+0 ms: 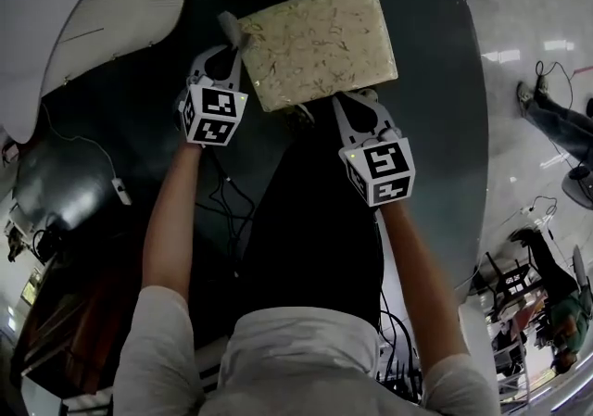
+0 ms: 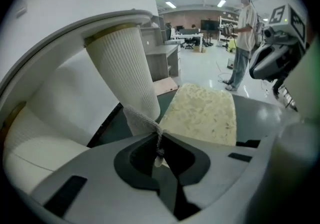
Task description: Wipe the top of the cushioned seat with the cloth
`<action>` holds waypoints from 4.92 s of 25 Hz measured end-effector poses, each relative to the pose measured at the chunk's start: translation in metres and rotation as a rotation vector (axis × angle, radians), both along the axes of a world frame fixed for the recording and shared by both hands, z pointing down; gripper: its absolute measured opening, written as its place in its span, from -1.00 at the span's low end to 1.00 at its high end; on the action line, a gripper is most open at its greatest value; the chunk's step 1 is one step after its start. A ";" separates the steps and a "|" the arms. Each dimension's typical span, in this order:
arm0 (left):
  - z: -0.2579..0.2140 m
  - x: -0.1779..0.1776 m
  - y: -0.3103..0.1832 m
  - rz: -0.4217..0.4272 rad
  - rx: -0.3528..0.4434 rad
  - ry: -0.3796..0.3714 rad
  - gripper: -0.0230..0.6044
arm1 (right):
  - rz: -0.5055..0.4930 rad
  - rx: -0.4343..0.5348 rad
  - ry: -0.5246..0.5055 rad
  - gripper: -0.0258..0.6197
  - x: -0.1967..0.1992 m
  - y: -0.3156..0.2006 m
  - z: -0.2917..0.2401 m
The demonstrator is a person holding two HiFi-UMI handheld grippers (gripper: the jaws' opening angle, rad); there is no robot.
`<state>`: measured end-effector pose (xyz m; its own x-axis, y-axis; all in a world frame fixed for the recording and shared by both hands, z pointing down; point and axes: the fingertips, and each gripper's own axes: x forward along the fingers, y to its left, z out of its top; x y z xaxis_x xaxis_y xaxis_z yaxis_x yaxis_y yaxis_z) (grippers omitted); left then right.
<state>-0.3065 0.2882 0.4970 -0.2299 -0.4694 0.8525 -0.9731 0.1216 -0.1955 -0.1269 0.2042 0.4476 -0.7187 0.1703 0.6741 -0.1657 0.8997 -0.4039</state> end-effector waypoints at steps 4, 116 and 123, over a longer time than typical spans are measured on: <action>0.017 -0.023 -0.007 0.097 -0.086 -0.092 -0.81 | 0.004 -0.031 0.020 -0.89 -0.020 0.006 0.017; 0.103 0.194 -0.049 0.170 -0.224 0.178 -0.81 | 0.053 -0.235 0.119 -0.89 0.060 -0.063 0.100; 0.095 0.162 -0.067 0.019 -0.198 0.204 -0.81 | 0.023 -0.220 0.100 -0.89 0.050 -0.081 0.092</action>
